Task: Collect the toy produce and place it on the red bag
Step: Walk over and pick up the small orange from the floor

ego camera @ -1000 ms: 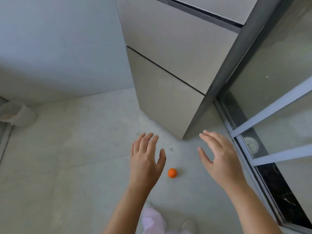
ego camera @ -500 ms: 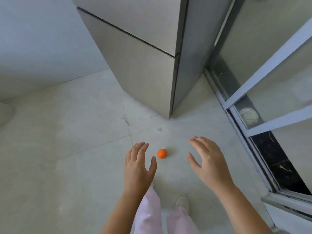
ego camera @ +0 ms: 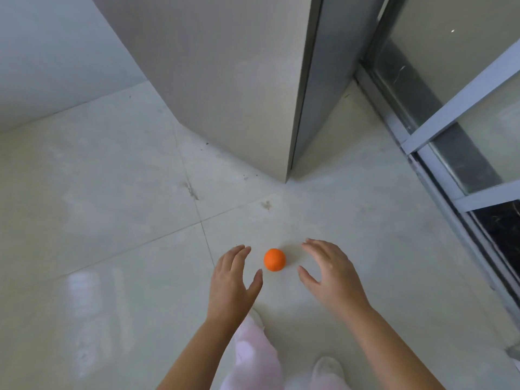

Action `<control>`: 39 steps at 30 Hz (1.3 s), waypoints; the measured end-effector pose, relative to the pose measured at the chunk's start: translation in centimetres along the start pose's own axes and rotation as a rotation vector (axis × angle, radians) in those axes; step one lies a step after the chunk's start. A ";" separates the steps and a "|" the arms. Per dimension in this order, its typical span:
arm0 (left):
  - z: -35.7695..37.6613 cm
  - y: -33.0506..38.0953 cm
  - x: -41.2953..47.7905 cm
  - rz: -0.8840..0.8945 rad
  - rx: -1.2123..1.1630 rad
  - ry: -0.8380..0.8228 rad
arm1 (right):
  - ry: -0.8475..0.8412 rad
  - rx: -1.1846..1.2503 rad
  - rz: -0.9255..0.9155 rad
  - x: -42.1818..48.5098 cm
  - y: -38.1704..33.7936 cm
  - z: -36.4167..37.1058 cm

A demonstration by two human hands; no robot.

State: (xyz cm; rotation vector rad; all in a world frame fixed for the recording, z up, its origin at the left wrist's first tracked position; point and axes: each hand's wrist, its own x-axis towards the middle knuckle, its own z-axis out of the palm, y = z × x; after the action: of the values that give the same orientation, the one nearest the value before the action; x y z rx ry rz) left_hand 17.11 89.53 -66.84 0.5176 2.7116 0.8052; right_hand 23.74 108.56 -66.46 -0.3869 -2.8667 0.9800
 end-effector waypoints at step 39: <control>24.6 -19.5 4.6 -0.044 0.008 -0.069 | -0.543 0.205 0.106 3.8 18.2 29.8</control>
State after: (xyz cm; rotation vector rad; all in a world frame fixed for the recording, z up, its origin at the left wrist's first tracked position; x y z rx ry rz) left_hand 16.43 87.75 -98.51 0.4766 2.6548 0.7513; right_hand 19.02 105.82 -101.17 -0.2930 -3.1787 1.5998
